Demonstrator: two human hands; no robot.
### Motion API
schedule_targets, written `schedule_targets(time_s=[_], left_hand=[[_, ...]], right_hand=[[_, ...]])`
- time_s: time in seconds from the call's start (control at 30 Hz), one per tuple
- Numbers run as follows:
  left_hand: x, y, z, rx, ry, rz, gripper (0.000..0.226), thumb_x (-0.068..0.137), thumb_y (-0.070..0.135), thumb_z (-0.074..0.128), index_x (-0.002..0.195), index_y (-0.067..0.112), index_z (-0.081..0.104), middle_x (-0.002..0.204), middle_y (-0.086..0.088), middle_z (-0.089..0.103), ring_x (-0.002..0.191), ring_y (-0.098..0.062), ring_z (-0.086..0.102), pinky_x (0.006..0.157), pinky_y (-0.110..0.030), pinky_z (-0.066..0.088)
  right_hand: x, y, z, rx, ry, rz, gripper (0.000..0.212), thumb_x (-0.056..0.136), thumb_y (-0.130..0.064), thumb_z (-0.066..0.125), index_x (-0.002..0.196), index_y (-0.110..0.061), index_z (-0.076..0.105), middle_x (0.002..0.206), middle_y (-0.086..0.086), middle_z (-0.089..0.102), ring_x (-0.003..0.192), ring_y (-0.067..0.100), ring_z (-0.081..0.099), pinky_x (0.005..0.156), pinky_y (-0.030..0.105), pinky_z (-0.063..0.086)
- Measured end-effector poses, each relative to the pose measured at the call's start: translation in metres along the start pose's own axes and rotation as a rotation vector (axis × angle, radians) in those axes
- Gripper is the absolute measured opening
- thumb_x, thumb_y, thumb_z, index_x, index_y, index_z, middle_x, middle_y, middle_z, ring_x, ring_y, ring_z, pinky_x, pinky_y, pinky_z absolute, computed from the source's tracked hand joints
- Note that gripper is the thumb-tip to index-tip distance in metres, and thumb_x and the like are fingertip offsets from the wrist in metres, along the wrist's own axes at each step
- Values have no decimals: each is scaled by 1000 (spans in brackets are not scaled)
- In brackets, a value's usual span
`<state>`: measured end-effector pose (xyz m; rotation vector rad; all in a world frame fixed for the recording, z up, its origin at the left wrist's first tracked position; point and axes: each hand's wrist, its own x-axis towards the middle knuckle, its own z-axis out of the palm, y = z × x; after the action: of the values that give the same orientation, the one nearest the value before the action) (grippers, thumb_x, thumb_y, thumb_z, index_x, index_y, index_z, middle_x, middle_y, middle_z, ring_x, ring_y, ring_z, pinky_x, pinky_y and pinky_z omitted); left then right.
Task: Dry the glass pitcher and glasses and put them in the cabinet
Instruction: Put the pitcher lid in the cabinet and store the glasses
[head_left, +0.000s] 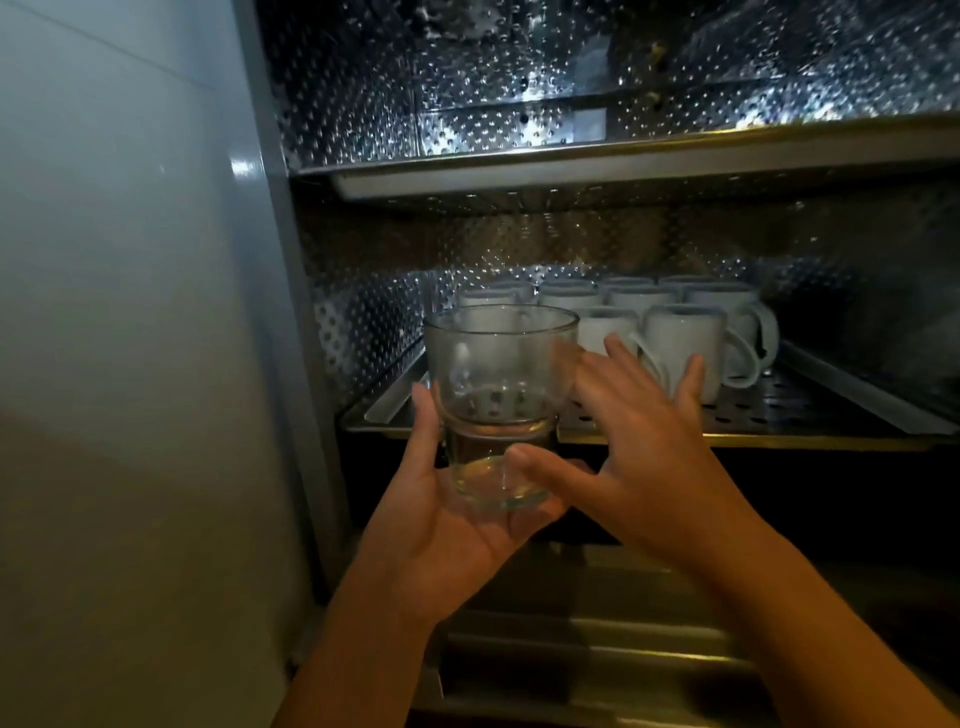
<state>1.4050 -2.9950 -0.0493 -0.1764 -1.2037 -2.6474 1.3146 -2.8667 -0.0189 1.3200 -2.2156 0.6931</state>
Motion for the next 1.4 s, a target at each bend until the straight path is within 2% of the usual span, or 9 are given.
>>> schedule_targets(time_s=[0.13, 0.5, 0.63, 0.9, 1.0, 1.13, 1.23, 1.3, 1.4], left_hand=[[14, 16, -8, 40, 8, 20, 75, 71, 66, 45, 122, 13, 60, 128, -18, 55, 122, -35, 48, 94, -41, 45], [36, 41, -28, 136, -30, -26, 76, 66, 69, 40, 109, 13, 68, 116, -20, 63, 96, -31, 65, 86, -39, 50], [37, 48, -32, 179, -82, -135, 86, 63, 75, 38, 116, 13, 65, 121, -28, 57, 106, -39, 60, 91, -40, 47], [30, 49, -32, 150, -66, -198, 93, 58, 74, 41, 115, 4, 64, 120, -34, 54, 109, -40, 57, 83, -36, 53], [28, 49, -32, 133, -62, -200, 95, 58, 75, 42, 115, 2, 63, 120, -33, 55, 109, -39, 58, 82, -35, 53], [25, 49, -28, 128, -51, -217, 95, 59, 74, 41, 112, 0, 64, 118, -33, 56, 107, -39, 59, 76, -34, 57], [22, 48, -24, 147, -14, -233, 99, 59, 79, 38, 109, -1, 66, 117, -32, 57, 107, -39, 59, 75, -34, 57], [21, 48, -21, 148, 12, -245, 104, 60, 83, 35, 110, -3, 65, 117, -33, 57, 105, -39, 60, 72, -33, 58], [20, 48, -17, 156, 44, -258, 101, 62, 77, 32, 110, -5, 63, 116, -32, 58, 101, -38, 62, 70, -32, 58]], right_hand=[[21, -1, 3, -17, 0, -3, 110, 51, -92, -3, 145, -38, 15, 153, -18, 13, 131, -4, -12, 101, 40, -30], [57, 2, 17, 116, -46, 3, 104, 49, -89, 16, 141, -42, 24, 151, -19, 17, 132, -5, -2, 104, 45, -26], [65, 4, 21, 186, -43, -12, 97, 51, -86, 22, 138, -46, 27, 150, -21, 20, 130, -5, 2, 106, 48, -20], [70, 1, 20, 351, -103, -14, 84, 53, -86, 49, 128, -55, 26, 145, -22, 29, 129, -8, 2, 103, 42, -25], [73, -3, 23, 386, -94, 11, 76, 50, -86, 51, 118, -59, 31, 138, -20, 42, 137, 2, 18, 106, 44, -24], [74, -8, 26, 584, -100, 70, 60, 47, -81, 57, 98, -54, 41, 102, -38, 50, 126, 4, 41, 113, 50, -9], [76, -11, 33, 744, -99, 121, 71, 33, -86, 62, 95, -59, 41, 112, -31, 53, 126, 9, 42, 111, 51, 21], [77, -13, 32, 851, -96, 145, 72, 30, -78, 69, 93, -56, 42, 116, -23, 55, 116, 7, 50, 100, 43, 42], [76, -17, 30, 970, -87, 127, 65, 41, -54, 77, 94, -45, 43, 110, -22, 58, 100, -6, 54, 88, 26, 48]])
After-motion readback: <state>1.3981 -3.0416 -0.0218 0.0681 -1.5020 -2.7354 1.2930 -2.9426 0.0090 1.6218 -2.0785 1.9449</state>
